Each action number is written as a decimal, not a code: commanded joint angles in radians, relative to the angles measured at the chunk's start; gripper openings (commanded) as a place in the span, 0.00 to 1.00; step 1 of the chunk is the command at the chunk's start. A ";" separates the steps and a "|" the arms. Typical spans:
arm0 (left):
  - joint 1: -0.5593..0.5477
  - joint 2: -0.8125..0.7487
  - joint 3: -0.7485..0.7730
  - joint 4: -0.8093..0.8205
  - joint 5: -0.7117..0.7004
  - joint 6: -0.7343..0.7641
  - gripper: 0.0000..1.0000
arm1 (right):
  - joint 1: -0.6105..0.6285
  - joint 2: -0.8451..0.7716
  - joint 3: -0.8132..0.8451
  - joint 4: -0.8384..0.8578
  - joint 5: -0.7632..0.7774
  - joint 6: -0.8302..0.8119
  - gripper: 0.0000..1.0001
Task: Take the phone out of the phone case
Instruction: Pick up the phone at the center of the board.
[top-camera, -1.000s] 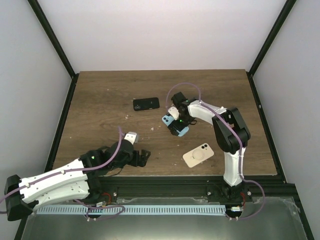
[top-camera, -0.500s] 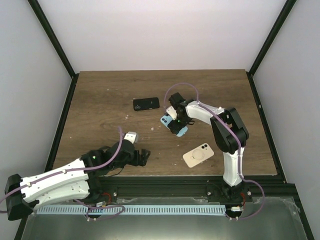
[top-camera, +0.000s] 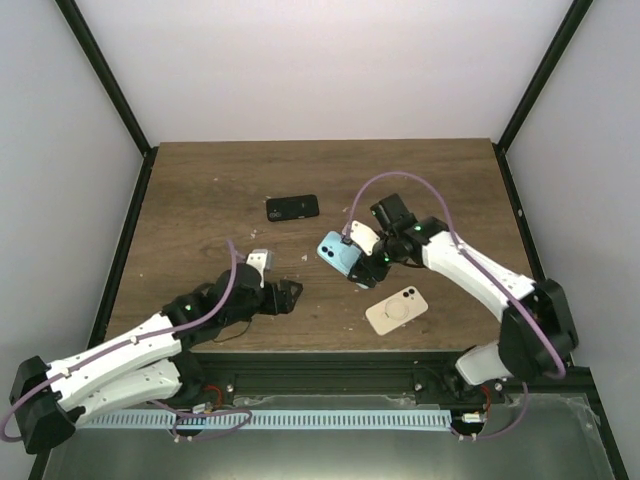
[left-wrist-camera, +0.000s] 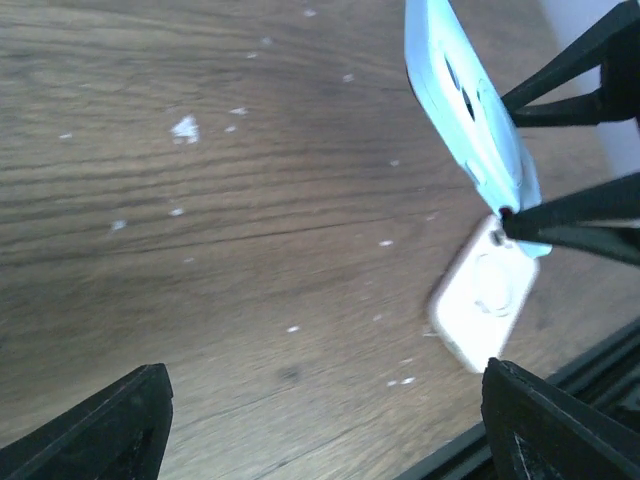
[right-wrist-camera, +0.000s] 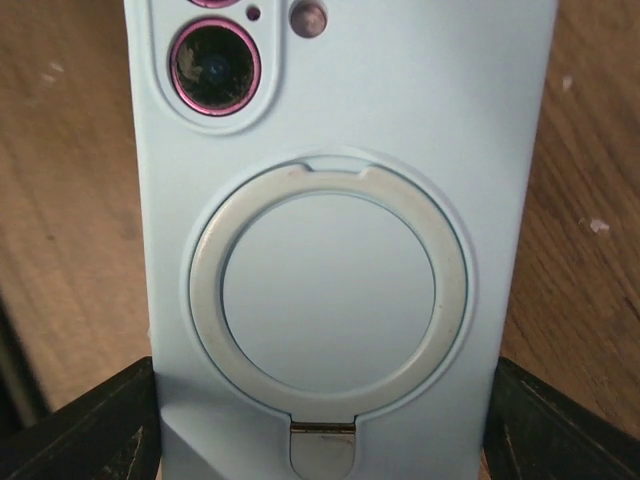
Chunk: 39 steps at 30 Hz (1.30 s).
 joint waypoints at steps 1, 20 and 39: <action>0.027 0.033 -0.007 0.261 0.203 -0.006 0.86 | 0.008 -0.128 -0.052 0.009 -0.107 -0.039 0.57; 0.032 0.403 0.239 0.389 0.218 -0.225 0.67 | 0.009 -0.302 -0.055 -0.042 -0.121 -0.011 0.56; 0.064 0.436 0.299 0.460 0.193 -0.235 0.06 | 0.009 -0.319 -0.027 -0.048 -0.126 -0.012 0.58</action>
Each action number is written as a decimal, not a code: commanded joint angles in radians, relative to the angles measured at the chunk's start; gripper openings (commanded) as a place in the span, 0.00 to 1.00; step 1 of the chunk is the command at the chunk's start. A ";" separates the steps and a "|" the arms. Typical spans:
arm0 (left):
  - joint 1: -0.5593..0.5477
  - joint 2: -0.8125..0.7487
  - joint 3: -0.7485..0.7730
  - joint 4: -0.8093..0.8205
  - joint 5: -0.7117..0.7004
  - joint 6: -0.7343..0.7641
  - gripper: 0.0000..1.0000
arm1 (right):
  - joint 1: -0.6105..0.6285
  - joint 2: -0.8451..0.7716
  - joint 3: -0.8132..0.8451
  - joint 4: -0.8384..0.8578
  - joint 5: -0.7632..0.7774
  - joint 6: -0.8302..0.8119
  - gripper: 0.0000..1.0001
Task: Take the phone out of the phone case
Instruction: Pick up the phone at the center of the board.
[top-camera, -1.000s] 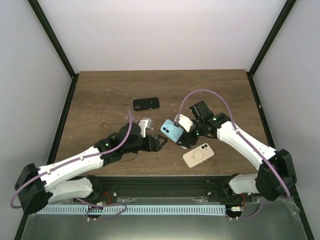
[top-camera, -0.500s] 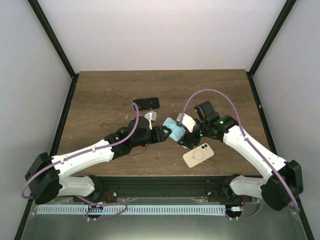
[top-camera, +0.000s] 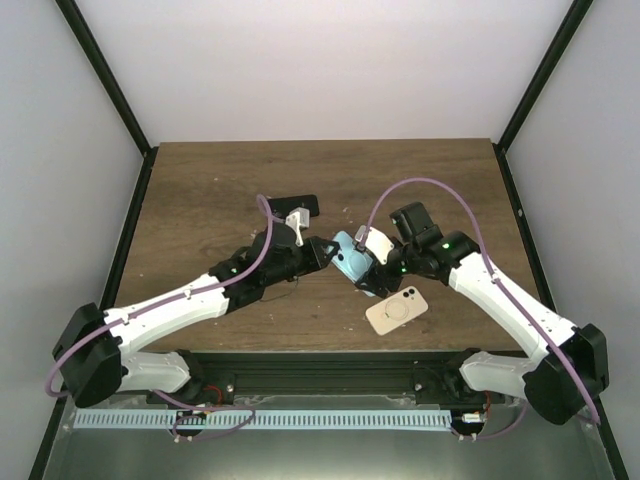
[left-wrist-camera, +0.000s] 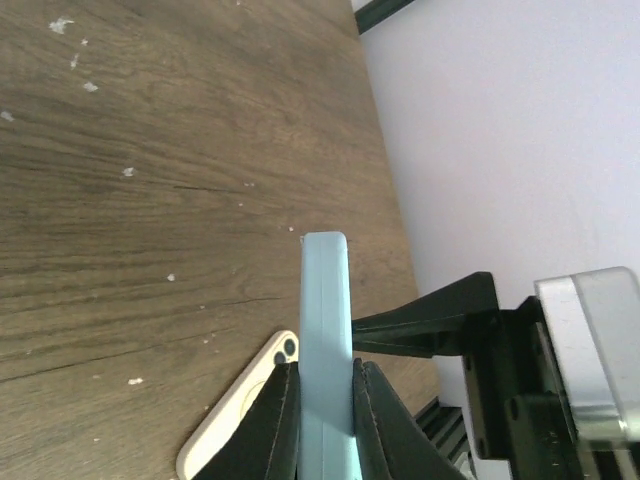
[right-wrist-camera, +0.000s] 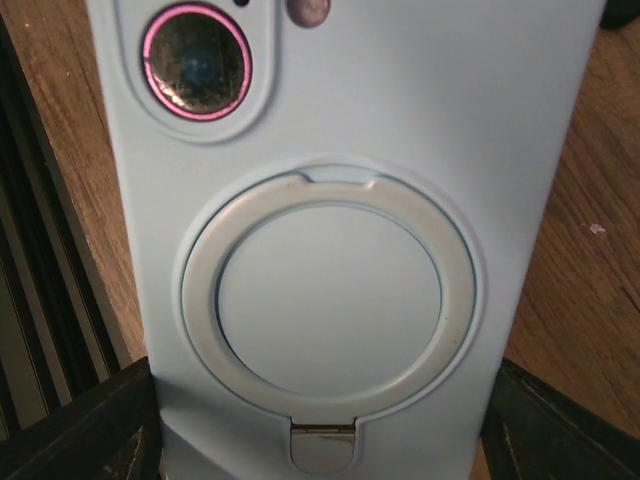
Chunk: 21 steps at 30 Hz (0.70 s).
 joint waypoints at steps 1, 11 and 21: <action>0.010 0.008 0.044 0.025 0.024 0.017 0.02 | 0.010 -0.015 0.063 0.014 -0.031 -0.008 0.60; 0.110 -0.162 0.052 -0.261 -0.138 -0.083 0.00 | 0.016 0.025 0.188 0.019 -0.006 0.001 1.00; 0.144 -0.213 0.180 -0.540 -0.317 -0.353 0.00 | 0.234 0.138 0.245 0.148 0.377 -0.104 0.84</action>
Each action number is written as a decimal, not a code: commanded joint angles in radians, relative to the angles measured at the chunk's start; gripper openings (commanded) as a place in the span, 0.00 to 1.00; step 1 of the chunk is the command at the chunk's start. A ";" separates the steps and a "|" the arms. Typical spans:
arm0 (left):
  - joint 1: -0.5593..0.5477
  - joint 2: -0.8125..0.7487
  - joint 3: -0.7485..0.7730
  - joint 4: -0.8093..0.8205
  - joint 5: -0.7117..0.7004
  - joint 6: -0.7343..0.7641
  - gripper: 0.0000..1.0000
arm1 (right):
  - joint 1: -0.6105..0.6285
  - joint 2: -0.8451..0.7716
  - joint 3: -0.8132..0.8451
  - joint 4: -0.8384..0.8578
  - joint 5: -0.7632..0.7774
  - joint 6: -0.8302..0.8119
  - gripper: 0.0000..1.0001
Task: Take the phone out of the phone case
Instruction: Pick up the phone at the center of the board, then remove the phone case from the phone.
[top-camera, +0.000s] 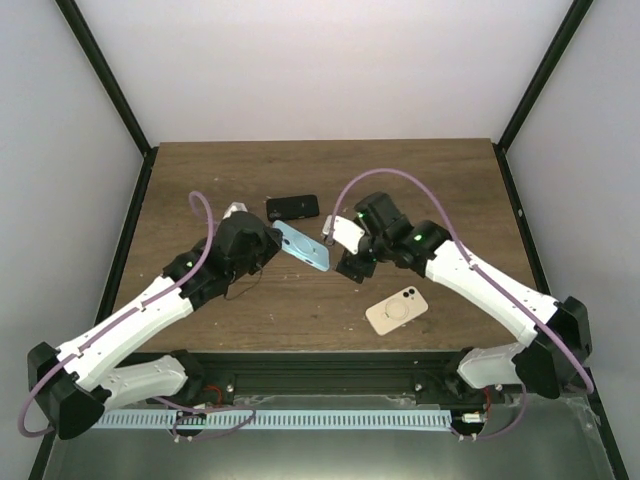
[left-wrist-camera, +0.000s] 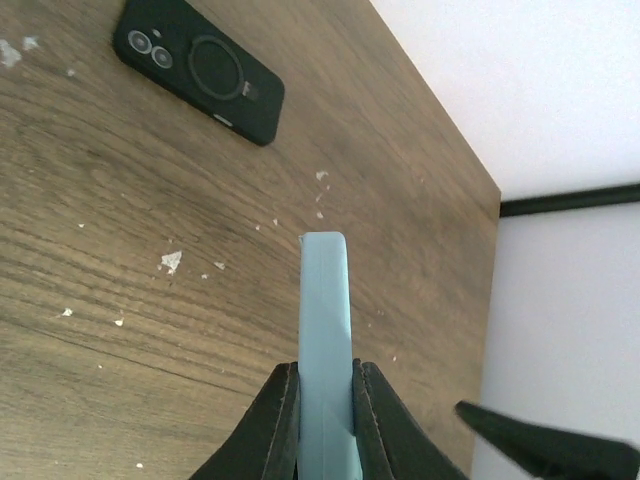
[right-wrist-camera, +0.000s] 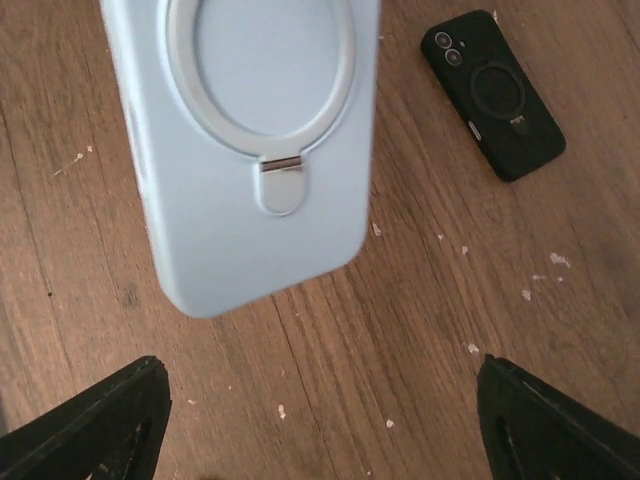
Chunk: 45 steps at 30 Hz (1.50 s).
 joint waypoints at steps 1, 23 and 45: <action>0.008 -0.016 0.089 -0.075 -0.074 -0.140 0.00 | 0.093 0.009 0.064 0.082 0.169 -0.050 0.82; 0.034 -0.028 0.059 -0.087 0.073 -0.416 0.00 | 0.314 0.123 -0.012 0.281 0.404 -0.158 0.45; 0.170 -0.358 -0.310 0.338 0.289 0.418 0.86 | -0.012 -0.041 -0.018 0.146 -0.290 0.148 0.01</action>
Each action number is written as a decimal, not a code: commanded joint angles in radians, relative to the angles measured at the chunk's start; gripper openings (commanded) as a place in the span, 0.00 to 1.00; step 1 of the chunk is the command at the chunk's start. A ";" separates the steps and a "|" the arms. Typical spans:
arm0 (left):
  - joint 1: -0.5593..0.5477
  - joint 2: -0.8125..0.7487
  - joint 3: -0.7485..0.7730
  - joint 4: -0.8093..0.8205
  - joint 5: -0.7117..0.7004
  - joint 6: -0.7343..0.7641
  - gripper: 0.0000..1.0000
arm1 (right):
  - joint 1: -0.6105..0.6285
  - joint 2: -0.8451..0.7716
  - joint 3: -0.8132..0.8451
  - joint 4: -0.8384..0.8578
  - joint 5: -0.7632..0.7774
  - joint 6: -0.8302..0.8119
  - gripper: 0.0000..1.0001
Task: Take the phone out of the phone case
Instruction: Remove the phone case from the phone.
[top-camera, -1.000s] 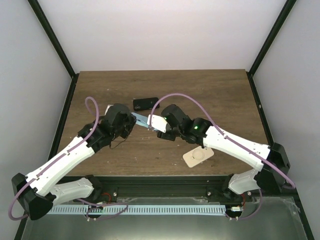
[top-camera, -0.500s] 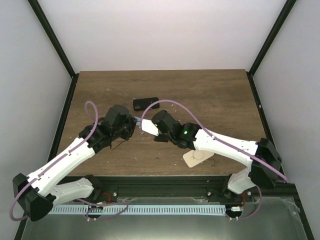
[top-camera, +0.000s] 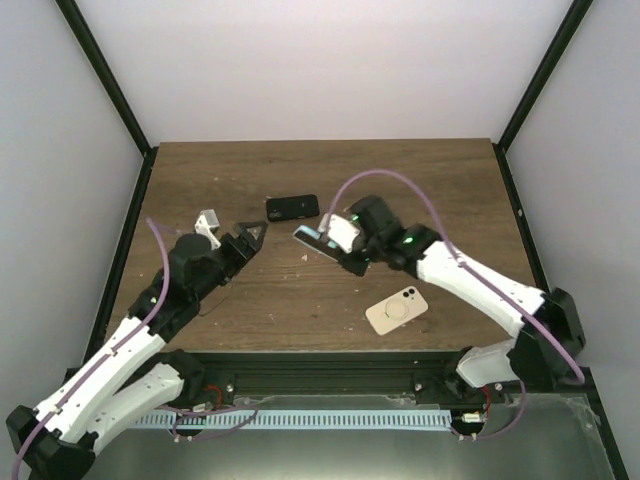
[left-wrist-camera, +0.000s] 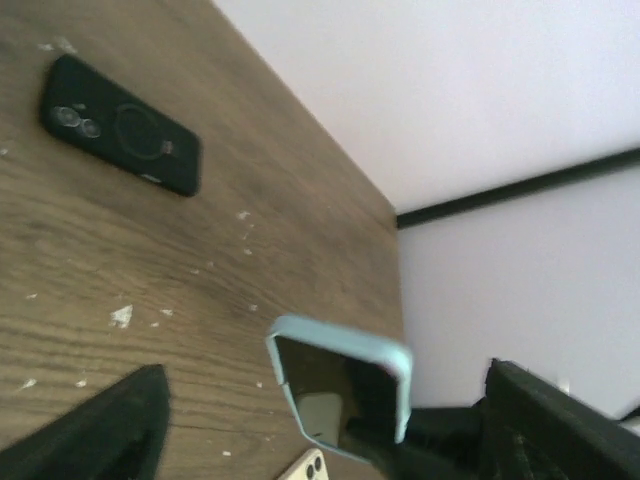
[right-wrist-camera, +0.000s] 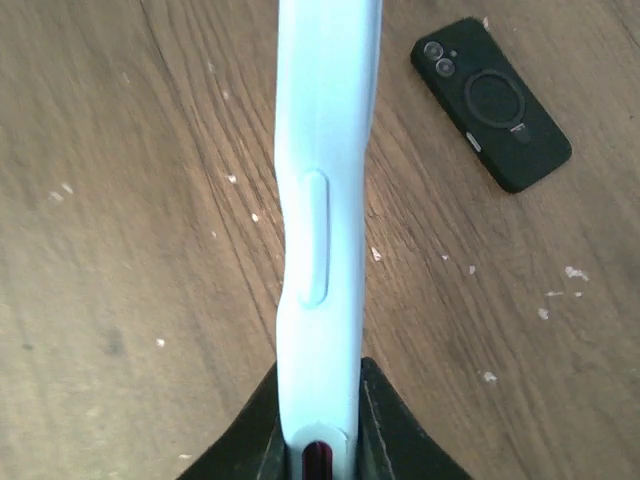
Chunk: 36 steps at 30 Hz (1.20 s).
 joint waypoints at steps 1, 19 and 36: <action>0.003 -0.088 -0.152 0.283 0.207 0.425 0.79 | -0.134 -0.159 0.030 -0.041 -0.488 0.129 0.01; -0.105 -0.049 -0.333 0.779 0.570 0.627 0.74 | -0.306 -0.173 -0.092 -0.007 -1.267 0.187 0.01; -0.174 0.094 -0.296 0.887 0.408 0.547 0.74 | -0.306 -0.216 -0.144 0.069 -1.297 0.255 0.01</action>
